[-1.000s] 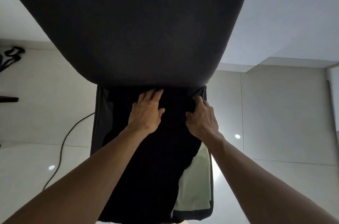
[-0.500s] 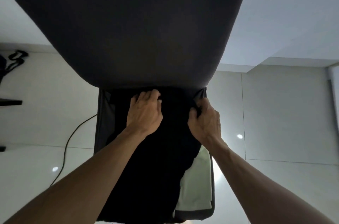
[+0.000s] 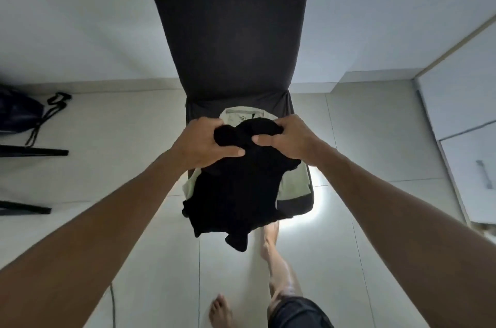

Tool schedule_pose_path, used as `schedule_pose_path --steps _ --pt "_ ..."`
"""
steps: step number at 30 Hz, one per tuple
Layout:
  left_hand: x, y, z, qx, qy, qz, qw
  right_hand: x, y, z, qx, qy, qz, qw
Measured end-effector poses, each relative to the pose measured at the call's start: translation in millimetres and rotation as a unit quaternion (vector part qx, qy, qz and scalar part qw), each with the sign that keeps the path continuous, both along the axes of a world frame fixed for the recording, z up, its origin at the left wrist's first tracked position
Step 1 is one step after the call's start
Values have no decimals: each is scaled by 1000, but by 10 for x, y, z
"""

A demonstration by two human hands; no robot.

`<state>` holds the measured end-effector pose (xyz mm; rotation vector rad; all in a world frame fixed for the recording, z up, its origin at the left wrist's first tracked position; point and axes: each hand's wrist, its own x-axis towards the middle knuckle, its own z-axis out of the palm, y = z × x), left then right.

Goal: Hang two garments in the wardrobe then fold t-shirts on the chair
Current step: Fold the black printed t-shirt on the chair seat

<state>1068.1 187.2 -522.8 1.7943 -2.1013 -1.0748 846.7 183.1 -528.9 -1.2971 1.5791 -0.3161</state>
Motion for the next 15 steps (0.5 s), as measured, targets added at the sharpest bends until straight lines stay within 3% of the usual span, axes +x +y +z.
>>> schedule_pose_path --steps 5,11,13,15 --pt "523 751 636 47 -23 -16 999 263 777 825 -96 -38 -6 995" --pt "626 1368 1522 36 87 -16 995 348 1418 1913 -133 -4 85 987" --pt "579 1468 1823 27 133 -13 991 277 1534 2226 -154 1 71 986" --pt "551 1557 2077 27 124 -31 991 199 1623 2546 -193 -5 40 980"
